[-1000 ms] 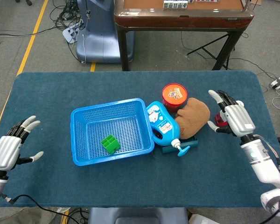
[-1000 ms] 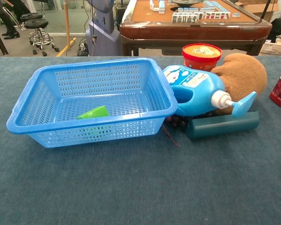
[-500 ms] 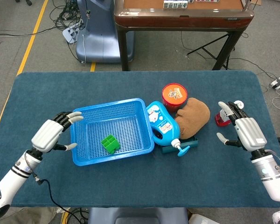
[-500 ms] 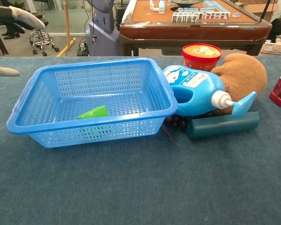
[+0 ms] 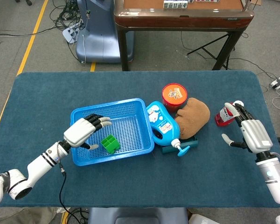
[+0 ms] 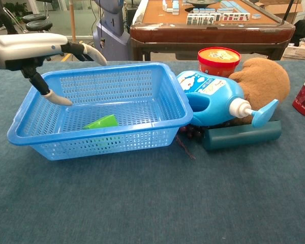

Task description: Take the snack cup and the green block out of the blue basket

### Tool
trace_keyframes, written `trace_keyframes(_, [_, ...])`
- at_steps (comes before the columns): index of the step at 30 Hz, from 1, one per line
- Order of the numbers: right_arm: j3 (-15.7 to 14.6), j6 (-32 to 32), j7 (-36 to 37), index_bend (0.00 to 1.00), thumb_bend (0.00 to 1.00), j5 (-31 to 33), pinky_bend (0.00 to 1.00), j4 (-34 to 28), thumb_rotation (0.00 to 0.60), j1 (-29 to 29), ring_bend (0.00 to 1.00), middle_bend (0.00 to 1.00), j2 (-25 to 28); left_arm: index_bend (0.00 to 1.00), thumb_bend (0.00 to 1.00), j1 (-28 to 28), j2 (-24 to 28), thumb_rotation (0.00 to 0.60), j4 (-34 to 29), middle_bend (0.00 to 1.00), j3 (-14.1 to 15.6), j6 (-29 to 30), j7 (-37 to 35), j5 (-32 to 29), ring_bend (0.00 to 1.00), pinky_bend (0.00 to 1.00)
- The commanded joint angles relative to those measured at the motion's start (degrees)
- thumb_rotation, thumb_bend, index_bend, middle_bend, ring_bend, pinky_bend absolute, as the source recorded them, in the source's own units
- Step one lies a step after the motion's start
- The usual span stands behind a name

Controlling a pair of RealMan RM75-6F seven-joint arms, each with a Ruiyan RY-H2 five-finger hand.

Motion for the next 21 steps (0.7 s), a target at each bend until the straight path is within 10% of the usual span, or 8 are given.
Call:
trace_keyframes(1, [0.1, -0.3, 0.3, 0.0, 0.28, 0.2, 0.14, 0.3, 0.6, -0.1, 0.03, 0.11, -0.1, 0.21, 0.19, -2.0, -2.2, 0.6, 2.0, 0.16, 0.4, -1.7, 1.0, -0.5, 0.14, 0.13])
trace_keyframes(21, [0.7, -0.9, 1.2, 0.0, 0.28, 0.9, 0.15, 1.2, 0.6, -0.8, 0.03, 0.11, -0.4, 0.2, 0.19, -8.7, -9.2, 0.6, 8.8, 0.16, 2.4, -8.1, 5.4, -4.9, 0.15, 0.13])
